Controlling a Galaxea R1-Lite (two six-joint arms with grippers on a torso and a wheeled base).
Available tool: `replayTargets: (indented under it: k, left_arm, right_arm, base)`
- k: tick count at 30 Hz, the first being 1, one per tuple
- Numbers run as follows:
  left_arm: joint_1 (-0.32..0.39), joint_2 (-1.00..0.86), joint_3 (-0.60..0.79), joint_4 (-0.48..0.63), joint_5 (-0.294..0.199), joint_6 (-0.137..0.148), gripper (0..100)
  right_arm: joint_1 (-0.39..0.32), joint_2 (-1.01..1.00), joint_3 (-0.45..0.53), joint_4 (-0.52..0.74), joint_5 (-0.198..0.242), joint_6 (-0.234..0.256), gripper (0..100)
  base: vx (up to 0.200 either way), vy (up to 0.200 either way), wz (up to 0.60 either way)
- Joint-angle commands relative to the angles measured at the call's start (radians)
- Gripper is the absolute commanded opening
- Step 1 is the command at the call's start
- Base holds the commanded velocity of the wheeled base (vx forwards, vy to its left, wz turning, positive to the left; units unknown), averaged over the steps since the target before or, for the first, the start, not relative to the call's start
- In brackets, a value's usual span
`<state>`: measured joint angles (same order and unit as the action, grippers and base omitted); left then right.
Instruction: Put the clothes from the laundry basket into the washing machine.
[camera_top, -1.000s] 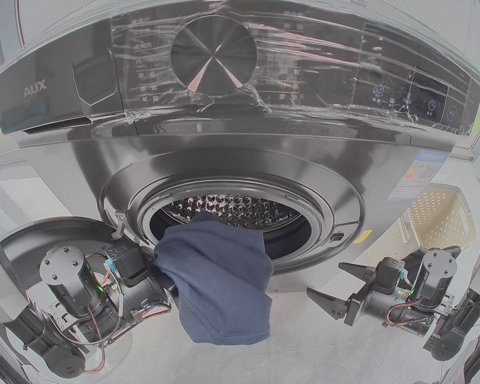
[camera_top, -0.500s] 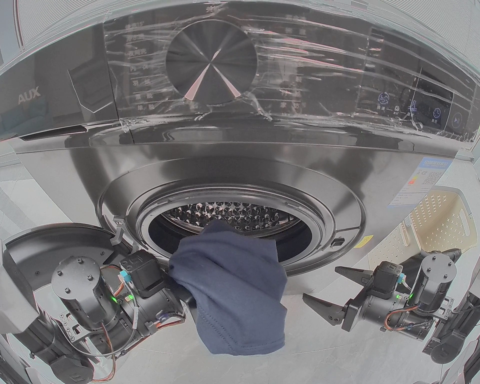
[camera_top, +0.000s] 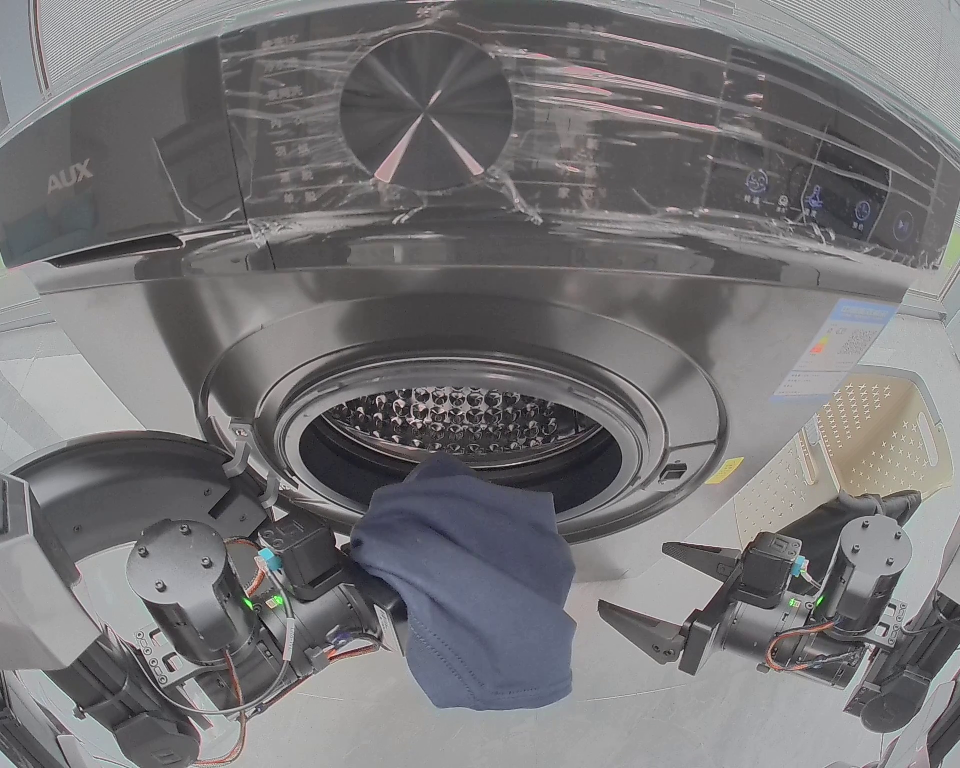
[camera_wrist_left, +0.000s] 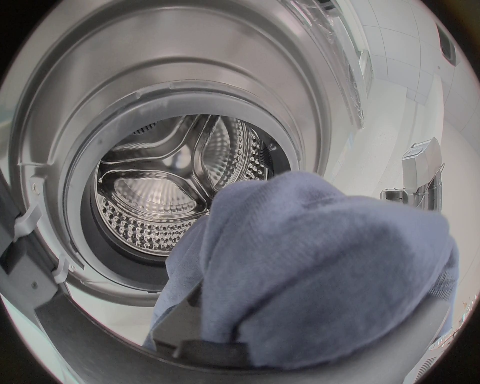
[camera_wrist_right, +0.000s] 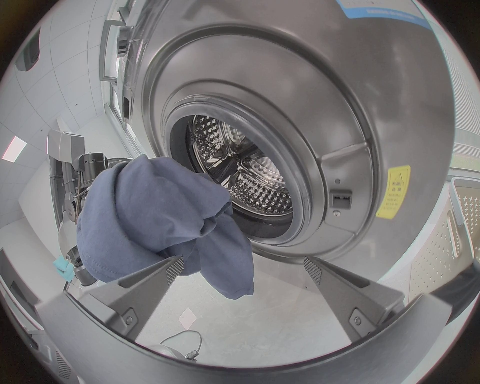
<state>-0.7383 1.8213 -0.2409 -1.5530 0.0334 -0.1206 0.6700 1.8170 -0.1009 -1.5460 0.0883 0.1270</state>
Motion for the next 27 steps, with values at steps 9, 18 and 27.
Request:
replayTargets:
  k: [9,18,27]
  left_arm:
    - [0.010,0.004,-0.034,0.001,0.000,-0.001,0]
    - [0.073,0.142,-0.238,0.002,-0.026,-0.002,0]
    - [0.096,0.345,-0.433,0.001,-0.030,-0.004,0]
  right_arm:
    - [0.000,-0.005,0.000,0.000,0.001,-0.001,100]
    - [0.006,-0.033,0.000,0.000,0.001,-0.006,100]
    - [0.040,-0.033,-0.002,0.000,-0.005,-0.004,100]
  base:
    - [0.000,0.000,0.00]
    - [0.000,0.000,0.00]
    - [0.000,0.000,0.00]
